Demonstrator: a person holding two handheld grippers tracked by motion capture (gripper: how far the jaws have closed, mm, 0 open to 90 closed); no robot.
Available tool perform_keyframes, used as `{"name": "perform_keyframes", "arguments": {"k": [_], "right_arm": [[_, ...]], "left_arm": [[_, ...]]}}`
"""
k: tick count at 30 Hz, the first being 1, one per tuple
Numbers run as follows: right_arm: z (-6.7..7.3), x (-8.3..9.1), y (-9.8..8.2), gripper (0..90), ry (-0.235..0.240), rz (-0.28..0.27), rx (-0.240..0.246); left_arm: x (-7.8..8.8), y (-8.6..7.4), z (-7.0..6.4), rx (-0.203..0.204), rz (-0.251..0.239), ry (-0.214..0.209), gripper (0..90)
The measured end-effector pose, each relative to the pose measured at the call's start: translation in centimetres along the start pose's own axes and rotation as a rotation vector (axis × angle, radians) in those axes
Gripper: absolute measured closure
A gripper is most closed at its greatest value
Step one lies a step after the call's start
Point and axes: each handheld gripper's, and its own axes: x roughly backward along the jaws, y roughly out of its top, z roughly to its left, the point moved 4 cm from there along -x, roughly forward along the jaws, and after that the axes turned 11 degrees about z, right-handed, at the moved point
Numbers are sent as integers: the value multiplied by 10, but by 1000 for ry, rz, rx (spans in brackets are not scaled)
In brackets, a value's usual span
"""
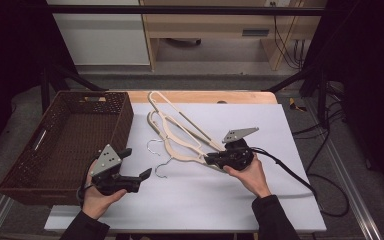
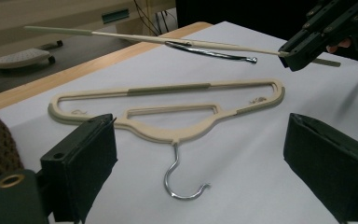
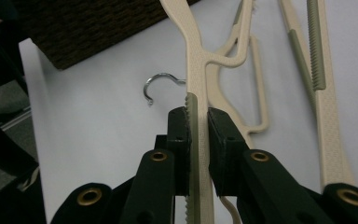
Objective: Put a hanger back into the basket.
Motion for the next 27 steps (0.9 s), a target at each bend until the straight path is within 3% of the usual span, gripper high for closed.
{"name": "perform_keyframes", "arguments": {"k": [4, 10, 17, 23, 27], "right_arm": [[10, 3, -4, 799, 28, -11, -8], [20, 5, -10, 799, 49, -20, -12], [27, 6, -19, 798, 73, -23, -13], [30, 3, -25, 798, 83, -10, -17], [32, 0, -26, 799, 97, -12, -18]], "left_arm": [[-11, 7, -8, -25, -14, -10, 137], [-27, 11, -12, -16, -16, -49, 214], [-34, 16, -14, -1, -79, -75, 358], [-37, 20, -14, 13, -119, -65, 504], [-39, 18, -14, 16, -114, -55, 609]]}}
